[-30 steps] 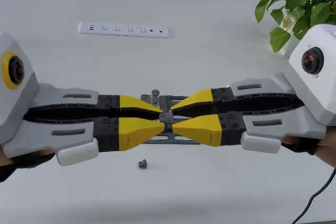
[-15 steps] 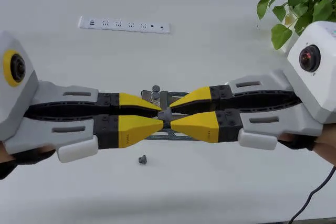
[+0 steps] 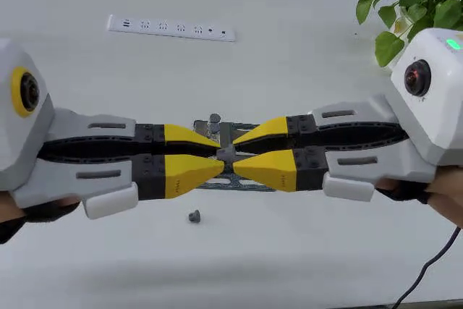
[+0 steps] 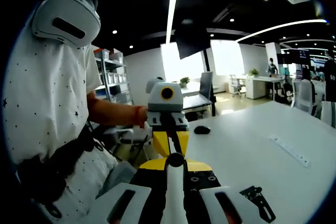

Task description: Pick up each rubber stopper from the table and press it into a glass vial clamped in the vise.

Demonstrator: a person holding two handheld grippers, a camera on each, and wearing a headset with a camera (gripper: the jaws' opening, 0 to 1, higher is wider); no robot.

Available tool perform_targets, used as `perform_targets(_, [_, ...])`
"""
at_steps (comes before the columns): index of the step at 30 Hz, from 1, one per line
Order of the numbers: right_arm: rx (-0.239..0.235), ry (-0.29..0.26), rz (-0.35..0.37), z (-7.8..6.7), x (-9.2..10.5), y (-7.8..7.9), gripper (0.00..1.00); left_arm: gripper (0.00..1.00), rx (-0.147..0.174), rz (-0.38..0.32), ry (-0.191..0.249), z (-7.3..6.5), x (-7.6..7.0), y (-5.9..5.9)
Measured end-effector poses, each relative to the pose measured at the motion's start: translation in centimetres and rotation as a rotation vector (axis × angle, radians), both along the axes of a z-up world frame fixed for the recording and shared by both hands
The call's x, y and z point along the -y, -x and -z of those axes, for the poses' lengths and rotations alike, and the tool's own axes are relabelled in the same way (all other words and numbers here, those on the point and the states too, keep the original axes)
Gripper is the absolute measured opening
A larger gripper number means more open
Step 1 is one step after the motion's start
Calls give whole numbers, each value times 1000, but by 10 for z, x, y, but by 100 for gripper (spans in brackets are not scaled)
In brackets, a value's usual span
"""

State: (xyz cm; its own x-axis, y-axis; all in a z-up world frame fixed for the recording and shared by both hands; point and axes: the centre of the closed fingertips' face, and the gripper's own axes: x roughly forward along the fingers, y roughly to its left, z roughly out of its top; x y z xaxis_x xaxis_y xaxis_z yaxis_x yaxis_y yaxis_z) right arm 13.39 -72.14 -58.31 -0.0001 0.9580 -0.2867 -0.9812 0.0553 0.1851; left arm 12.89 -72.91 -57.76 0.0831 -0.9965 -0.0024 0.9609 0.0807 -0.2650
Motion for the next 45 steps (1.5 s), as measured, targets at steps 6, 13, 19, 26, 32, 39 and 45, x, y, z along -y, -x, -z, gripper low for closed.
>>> perform_targets(6, [-8, 32, 16, 6, 2, -9, 6, 8, 5, -32, 2, 3, -7, -8])
perform_targets(13, [-6, 129, 87, 26, 10, -37, 6, 17, 23, -91, -72, 24, -19, -20])
perform_targets(19, [-7, 265, 129, 52, 12, -61, 6, 26, 42, -142, -147, 45, -27, -31])
perform_targets(26, [0, 429, 138, 85, 16, -87, 6, 40, 60, -181, -225, 66, -35, -40])
perform_targets(32, [25, 574, 106, 114, 14, -106, 6, 48, 60, -201, -260, 82, -41, -44])
perform_targets(39, [60, 705, 56, 143, 8, -125, 6, 57, 53, -236, -268, 88, -45, -49])
perform_targets(45, [58, 803, 20, 164, 11, -135, 6, 63, 46, -261, -274, 89, -41, -51])
